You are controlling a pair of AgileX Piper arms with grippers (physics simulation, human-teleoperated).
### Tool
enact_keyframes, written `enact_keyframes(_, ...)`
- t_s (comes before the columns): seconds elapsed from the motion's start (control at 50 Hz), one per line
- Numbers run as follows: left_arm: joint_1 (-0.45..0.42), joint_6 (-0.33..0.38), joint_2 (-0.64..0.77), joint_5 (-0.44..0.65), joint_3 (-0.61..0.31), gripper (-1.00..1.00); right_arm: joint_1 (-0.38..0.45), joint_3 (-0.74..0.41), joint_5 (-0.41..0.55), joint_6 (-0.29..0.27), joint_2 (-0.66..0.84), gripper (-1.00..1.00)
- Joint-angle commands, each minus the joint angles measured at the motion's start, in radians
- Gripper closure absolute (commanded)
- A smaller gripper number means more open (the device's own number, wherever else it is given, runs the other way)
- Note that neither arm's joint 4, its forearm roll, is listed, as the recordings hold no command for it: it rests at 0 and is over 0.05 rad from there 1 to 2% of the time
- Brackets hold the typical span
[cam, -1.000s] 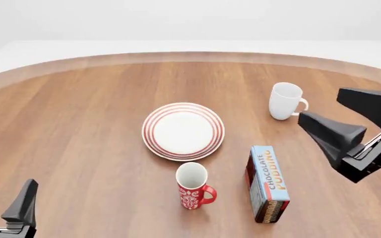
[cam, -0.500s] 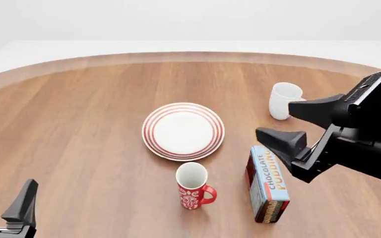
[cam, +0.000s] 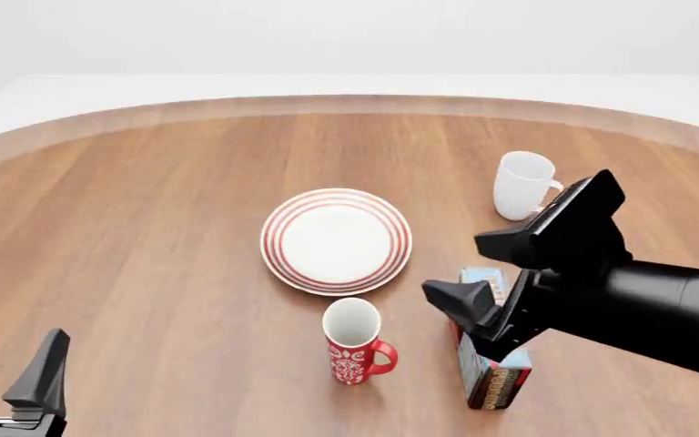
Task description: Pick up the red mug and put it on the plate
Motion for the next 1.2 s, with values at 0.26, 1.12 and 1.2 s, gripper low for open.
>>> enact_keyframes(0.26, 0.0, 0.0, 0.0, 0.0, 0.0, -1.0, 0.059, 0.061, -0.093, 0.013, 0.09, -1.0)
enact_keyframes(1.12, 0.0, 0.0, 0.0, 0.0, 0.0, -1.0, 0.051, 0.153, -0.243, 0.024, 0.224, -1.0)
enact_keyframes(1.2, 0.0, 0.0, 0.0, 0.0, 0.0, -1.0, 0.055, 0.151, -0.248, 0.028, 0.235, -1.0)
